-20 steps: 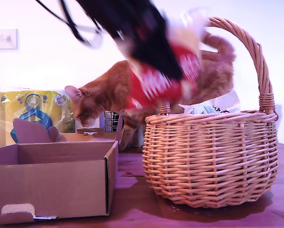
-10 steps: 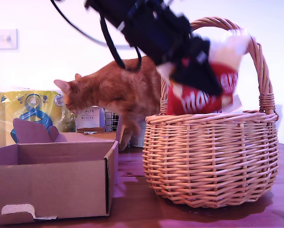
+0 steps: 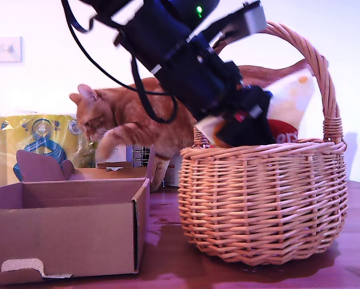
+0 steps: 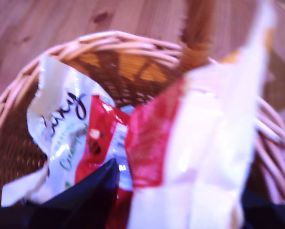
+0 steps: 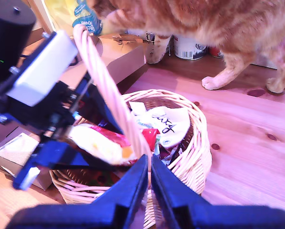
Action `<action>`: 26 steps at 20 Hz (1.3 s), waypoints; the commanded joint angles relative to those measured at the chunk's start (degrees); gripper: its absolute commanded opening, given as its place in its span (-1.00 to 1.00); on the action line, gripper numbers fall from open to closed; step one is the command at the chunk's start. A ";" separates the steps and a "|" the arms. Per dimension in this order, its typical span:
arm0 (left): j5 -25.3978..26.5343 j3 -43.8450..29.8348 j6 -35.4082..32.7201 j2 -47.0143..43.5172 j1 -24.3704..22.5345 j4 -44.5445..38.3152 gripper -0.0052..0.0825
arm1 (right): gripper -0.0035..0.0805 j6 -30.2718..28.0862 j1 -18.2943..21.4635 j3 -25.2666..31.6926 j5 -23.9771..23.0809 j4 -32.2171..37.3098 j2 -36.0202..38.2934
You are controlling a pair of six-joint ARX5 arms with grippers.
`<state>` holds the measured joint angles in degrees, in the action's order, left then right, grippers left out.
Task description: Move the bags of Easter eggs from the cardboard box on the left into the woven basket on the right side.
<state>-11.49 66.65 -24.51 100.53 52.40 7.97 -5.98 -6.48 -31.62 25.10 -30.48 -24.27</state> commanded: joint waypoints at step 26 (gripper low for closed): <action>10.10 -32.37 18.93 -51.06 -20.79 -4.04 -0.94 | -0.95 1.40 -0.26 -0.76 -0.72 5.90 0.28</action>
<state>-2.44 34.81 -6.13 51.11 31.94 5.61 -4.56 -6.48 -31.62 24.67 -25.34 -24.27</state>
